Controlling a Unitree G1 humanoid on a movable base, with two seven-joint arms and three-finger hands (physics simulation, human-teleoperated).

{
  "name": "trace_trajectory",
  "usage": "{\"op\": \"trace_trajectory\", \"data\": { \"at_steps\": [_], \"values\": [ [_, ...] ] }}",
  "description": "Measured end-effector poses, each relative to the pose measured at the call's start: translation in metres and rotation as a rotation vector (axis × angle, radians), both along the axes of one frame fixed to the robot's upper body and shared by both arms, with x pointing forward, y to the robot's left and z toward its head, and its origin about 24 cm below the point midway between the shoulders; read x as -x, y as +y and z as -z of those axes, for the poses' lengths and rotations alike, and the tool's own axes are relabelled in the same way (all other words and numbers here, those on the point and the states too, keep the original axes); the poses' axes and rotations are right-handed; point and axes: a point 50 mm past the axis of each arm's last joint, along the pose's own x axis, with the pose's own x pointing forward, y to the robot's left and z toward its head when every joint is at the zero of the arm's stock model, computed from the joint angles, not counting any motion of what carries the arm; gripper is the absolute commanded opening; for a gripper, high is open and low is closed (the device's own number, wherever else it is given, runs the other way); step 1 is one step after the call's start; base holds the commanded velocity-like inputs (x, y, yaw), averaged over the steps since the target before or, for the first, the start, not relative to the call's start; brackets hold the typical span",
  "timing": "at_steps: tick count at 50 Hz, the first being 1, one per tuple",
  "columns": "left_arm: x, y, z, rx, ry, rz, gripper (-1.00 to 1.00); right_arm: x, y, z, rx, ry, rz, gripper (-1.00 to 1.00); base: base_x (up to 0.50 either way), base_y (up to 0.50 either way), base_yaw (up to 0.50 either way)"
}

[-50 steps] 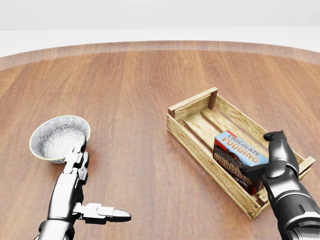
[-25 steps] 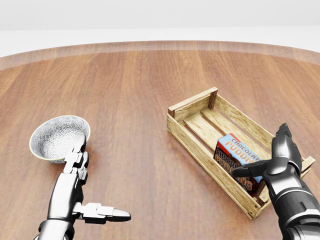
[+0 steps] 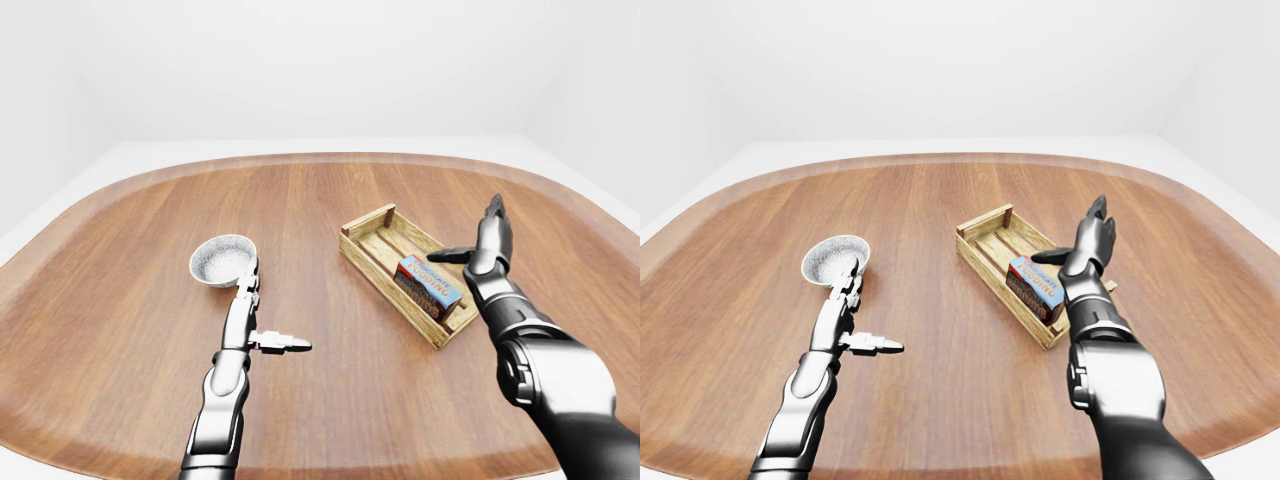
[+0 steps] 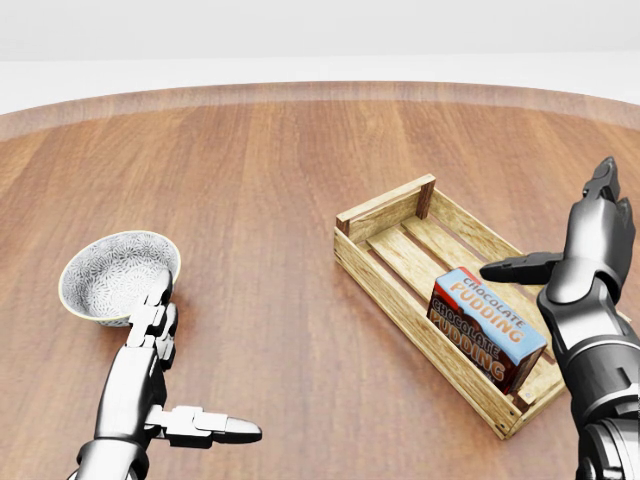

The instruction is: Pick up the chocolate pudding and put it in the tray.

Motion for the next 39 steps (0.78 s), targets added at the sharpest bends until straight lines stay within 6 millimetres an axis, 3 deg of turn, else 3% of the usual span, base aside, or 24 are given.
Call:
{"op": "trace_trajectory", "data": {
  "at_steps": [13,39],
  "values": [
    [0.000,0.000,0.001,0.000,0.001,-0.002,1.00,-0.015,0.001,-0.037,-0.011,-0.097,-0.023,1.00,0.00,0.00,0.00],
    [0.000,0.000,0.001,-0.002,0.002,-0.001,1.00,-0.037,0.011,-0.159,-0.004,-0.412,-0.164,1.00,0.00,0.00,0.00]
  ]
}}
